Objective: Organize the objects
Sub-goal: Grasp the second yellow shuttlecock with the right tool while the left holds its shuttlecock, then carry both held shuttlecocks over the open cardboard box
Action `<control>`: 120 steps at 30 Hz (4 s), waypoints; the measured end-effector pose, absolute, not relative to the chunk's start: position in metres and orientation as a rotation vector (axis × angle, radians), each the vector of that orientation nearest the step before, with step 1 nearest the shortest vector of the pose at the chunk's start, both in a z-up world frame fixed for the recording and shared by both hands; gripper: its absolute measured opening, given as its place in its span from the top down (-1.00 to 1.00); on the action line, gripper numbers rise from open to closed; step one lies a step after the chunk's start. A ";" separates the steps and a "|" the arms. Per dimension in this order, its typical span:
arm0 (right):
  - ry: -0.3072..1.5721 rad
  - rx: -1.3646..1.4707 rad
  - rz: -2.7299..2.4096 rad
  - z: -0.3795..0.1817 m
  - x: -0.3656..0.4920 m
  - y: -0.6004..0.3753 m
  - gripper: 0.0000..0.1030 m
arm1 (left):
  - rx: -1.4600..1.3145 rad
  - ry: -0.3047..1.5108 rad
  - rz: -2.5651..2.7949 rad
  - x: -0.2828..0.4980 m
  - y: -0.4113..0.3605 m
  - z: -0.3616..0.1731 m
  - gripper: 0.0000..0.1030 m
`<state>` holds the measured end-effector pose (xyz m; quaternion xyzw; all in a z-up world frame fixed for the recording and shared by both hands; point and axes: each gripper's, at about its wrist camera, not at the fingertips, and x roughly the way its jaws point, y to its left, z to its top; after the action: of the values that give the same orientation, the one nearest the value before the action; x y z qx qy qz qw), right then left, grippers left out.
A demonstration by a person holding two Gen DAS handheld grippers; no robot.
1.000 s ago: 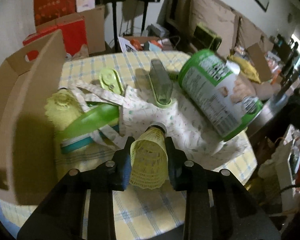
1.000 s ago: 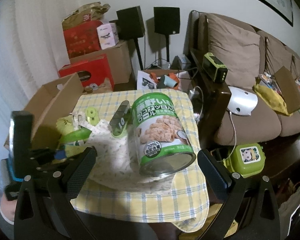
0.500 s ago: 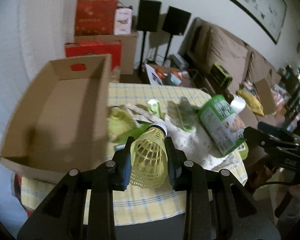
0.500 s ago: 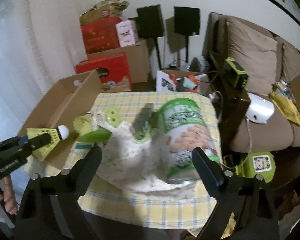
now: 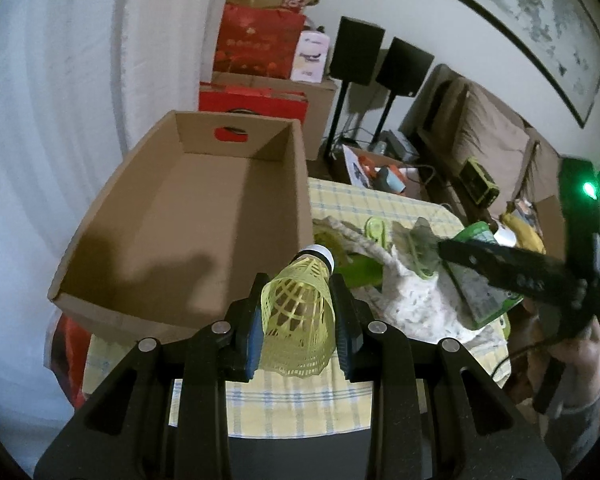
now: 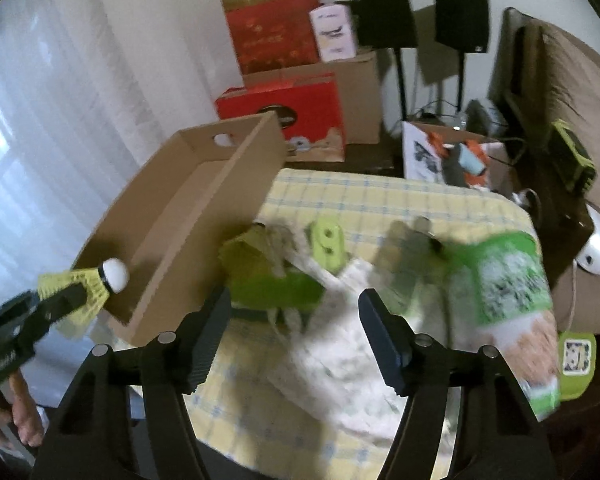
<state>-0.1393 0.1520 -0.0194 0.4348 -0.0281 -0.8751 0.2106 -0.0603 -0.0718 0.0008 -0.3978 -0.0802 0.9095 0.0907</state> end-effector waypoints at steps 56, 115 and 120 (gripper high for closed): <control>-0.286 1.374 -2.116 -0.064 -0.189 0.165 0.50 | -1.209 -0.375 2.643 -0.075 -0.092 -0.015 0.46; 0.127 1.545 -2.347 -0.082 -0.154 0.187 0.34 | -1.213 -0.326 2.601 -0.079 -0.071 -0.012 0.45; 0.103 1.427 -2.341 -0.045 -0.141 0.173 0.34 | -1.206 -0.348 2.621 -0.079 -0.078 -0.010 0.46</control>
<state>-0.1413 0.1734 -0.0448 0.5098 0.0368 -0.8364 0.1979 -0.0787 -0.0783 -0.0098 -0.4122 -0.1190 0.8956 0.1176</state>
